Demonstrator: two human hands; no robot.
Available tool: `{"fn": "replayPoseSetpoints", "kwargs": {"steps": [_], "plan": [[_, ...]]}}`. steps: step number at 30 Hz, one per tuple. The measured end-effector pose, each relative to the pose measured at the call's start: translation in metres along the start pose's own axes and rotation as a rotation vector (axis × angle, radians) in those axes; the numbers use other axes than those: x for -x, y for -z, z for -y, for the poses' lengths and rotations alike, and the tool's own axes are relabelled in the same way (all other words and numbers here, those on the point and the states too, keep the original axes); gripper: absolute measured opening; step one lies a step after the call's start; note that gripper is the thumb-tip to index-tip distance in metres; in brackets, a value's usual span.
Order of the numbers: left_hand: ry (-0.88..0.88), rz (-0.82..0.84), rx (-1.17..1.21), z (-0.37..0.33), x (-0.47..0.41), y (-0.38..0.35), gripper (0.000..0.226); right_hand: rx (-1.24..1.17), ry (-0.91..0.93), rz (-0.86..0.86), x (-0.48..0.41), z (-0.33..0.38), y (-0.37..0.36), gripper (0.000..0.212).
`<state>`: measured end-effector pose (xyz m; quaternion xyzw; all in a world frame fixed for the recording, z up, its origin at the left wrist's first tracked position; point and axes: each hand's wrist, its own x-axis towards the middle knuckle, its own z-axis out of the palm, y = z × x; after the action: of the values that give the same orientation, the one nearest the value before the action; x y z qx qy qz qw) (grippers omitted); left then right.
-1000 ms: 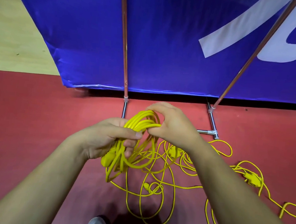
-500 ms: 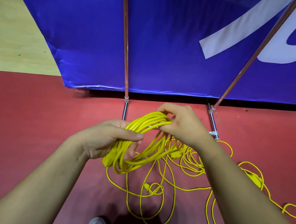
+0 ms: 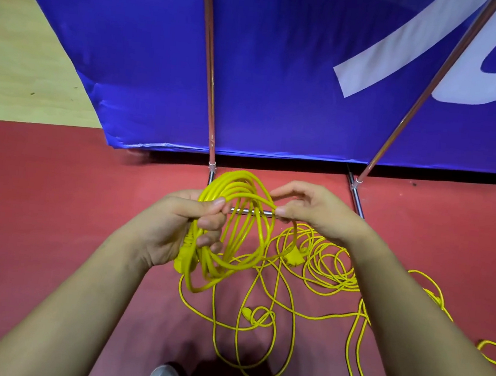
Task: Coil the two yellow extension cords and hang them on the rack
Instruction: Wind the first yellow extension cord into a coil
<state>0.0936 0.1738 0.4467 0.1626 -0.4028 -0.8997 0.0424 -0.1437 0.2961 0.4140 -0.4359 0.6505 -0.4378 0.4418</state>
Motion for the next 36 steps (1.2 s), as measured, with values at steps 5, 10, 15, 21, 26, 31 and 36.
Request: {"fn": "replayPoseSetpoints", "kwargs": {"steps": [5,10,15,21,26,31,36], "plan": [[-0.01,-0.01,0.037,-0.005,0.001,0.006,0.022,0.141,0.017,0.082,0.004,0.0,0.005,0.007],[0.022,-0.042,-0.028,-0.012,0.007,0.005,0.018,-0.031,0.008,0.04,0.008,-0.003,0.006,0.016],[0.161,-0.013,-0.093,-0.011,0.008,0.006,0.036,0.082,0.147,-0.11,0.009,0.02,0.005,0.02],[0.135,-0.028,-0.134,-0.002,0.002,0.003,0.041,0.343,0.337,-0.039,0.007,0.054,-0.029,0.018],[0.044,0.028,-0.042,-0.004,0.003,0.001,0.031,0.2,0.325,-0.026,0.004,0.058,-0.042,0.012],[-0.01,0.02,-0.016,-0.009,0.006,0.005,0.028,0.214,0.075,0.053,0.007,0.022,-0.018,0.002],[0.146,-0.025,-0.216,-0.006,0.006,0.006,0.028,0.179,0.106,-0.222,0.006,0.017,-0.007,0.012]]}}
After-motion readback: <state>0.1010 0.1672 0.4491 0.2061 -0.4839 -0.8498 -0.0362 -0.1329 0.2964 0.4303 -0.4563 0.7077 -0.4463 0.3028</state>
